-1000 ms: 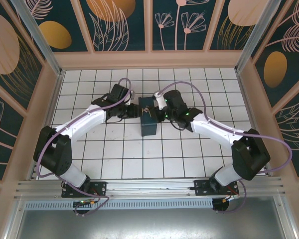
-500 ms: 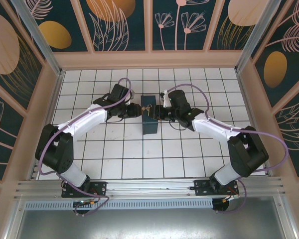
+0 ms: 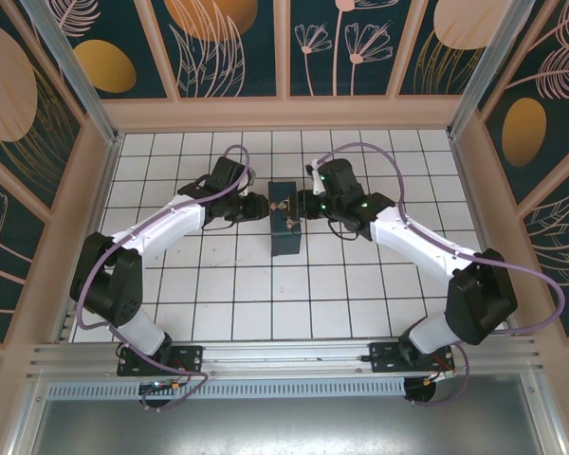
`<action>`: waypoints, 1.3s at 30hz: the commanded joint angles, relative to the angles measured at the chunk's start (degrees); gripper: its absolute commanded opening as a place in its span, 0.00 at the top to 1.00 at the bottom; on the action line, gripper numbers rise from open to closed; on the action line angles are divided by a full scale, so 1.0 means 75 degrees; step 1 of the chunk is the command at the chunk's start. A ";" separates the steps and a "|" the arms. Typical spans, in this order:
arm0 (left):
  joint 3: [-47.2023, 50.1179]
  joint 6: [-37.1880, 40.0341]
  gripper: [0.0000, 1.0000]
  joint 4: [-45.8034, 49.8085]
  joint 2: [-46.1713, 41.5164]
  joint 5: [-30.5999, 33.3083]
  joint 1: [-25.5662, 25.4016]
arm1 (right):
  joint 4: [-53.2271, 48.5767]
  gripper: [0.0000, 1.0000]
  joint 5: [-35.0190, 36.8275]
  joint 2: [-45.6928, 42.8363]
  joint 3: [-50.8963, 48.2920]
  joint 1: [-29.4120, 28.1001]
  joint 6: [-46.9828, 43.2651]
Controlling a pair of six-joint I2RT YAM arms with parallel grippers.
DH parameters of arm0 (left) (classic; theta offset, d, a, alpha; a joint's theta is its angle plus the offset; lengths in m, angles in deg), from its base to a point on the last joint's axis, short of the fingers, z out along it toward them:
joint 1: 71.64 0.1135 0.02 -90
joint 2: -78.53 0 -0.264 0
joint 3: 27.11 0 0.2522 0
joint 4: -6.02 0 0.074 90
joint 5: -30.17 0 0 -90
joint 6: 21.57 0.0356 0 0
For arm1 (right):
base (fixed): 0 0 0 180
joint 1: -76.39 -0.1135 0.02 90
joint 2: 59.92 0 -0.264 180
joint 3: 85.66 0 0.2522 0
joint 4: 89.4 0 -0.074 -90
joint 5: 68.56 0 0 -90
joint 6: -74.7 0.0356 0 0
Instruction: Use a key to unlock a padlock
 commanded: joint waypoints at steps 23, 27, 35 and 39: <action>0.0548 -0.0654 0.57 -0.0126 -0.0871 -0.0249 0.1235 | -0.2852 0.56 0.3255 0.2171 0.2384 -0.1547 -0.0978; 0.0513 -0.0638 0.57 -0.0123 -0.0906 -0.0249 0.1235 | -0.2841 0.60 0.3364 0.2283 0.2364 -0.1547 -0.1005; 0.0583 -0.0575 0.59 -0.0068 -0.1053 -0.0249 0.1231 | -0.2862 0.74 0.3401 0.2488 0.2442 -0.1523 -0.0877; 0.0516 -0.0500 0.59 0.0035 -0.1129 -0.0237 0.1234 | -0.2761 0.80 0.3156 0.2350 0.2360 -0.1341 -0.0582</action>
